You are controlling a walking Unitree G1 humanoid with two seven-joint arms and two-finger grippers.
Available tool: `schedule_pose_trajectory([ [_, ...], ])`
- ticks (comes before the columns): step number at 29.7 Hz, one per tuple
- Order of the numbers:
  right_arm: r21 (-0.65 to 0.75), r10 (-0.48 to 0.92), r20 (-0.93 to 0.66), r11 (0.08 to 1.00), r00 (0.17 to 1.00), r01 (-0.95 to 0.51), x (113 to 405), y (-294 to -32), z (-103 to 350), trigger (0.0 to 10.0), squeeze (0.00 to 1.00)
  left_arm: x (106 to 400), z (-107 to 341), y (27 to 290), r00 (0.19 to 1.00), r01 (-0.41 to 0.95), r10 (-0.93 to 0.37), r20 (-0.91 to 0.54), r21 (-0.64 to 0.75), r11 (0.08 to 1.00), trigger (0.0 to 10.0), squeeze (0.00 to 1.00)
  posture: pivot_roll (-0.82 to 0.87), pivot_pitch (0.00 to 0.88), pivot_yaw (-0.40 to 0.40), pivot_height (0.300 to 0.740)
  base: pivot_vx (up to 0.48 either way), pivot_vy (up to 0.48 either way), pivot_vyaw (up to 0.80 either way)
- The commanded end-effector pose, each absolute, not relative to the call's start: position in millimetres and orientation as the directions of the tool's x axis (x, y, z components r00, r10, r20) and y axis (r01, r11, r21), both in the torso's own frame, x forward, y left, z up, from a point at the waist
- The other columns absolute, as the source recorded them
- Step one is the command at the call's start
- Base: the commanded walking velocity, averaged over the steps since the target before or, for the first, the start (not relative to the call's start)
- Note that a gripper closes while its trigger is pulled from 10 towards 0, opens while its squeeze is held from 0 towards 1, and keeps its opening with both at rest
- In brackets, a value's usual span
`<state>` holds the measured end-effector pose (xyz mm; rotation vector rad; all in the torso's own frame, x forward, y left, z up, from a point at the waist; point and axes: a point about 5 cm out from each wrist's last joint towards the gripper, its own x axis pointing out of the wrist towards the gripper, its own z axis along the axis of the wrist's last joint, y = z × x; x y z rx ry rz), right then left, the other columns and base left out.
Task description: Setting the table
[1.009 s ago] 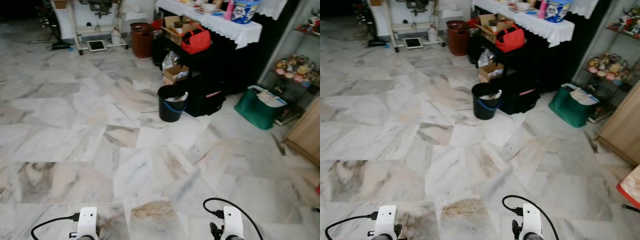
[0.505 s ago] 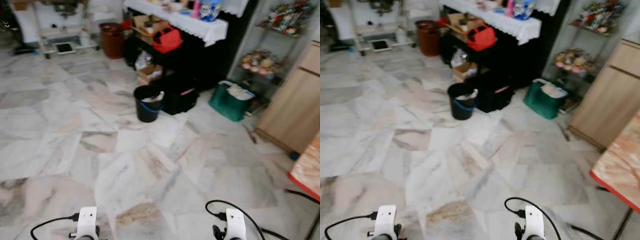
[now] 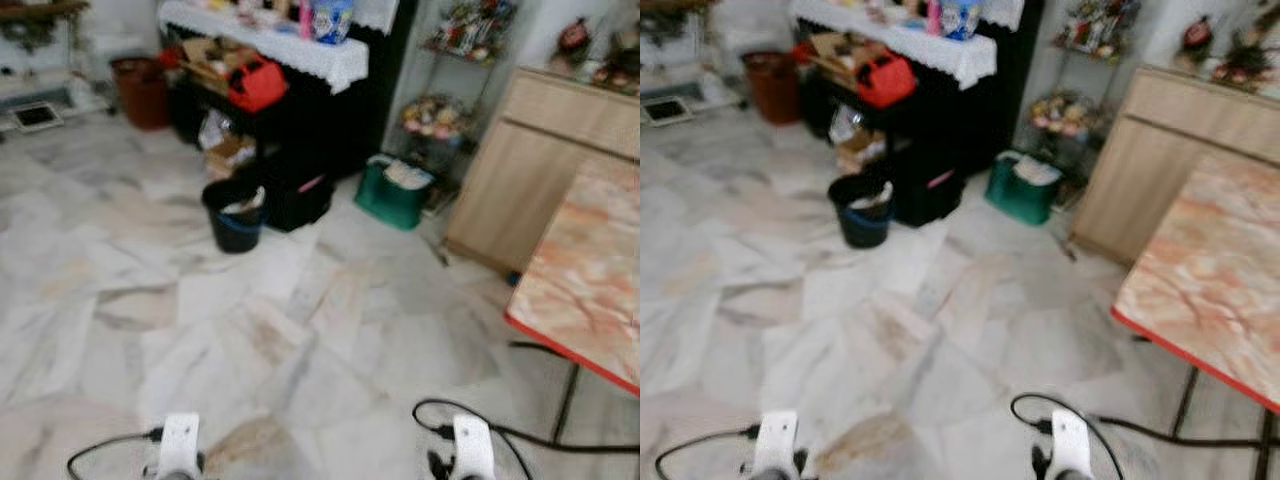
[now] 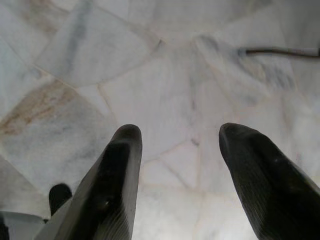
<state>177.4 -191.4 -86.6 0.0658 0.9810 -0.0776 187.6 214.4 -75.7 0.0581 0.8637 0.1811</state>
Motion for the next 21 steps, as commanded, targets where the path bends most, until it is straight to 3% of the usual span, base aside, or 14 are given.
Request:
schedule_pose_trajectory([
  [1,0.003,-0.052,-0.832,0.995,0.553,0.099,177.7,-197.8,-85.6,10.0,0.00,189.8,-75.5,209.1,0.642,-0.128,0.175,-0.747,0.121,0.984,10.0,0.00,0.06,0.000,-0.082,0.740,0.000,-0.480,-0.69],
  [21,0.005,-0.051,-0.831,0.995,0.553,0.099,180.4,-195.4,-84.9,10.0,0.00,189.7,-75.7,208.2,0.642,-0.126,0.165,-0.749,0.109,0.986,10.0,0.00,0.06,0.000,-0.076,0.740,0.000,0.000,-0.69],
])
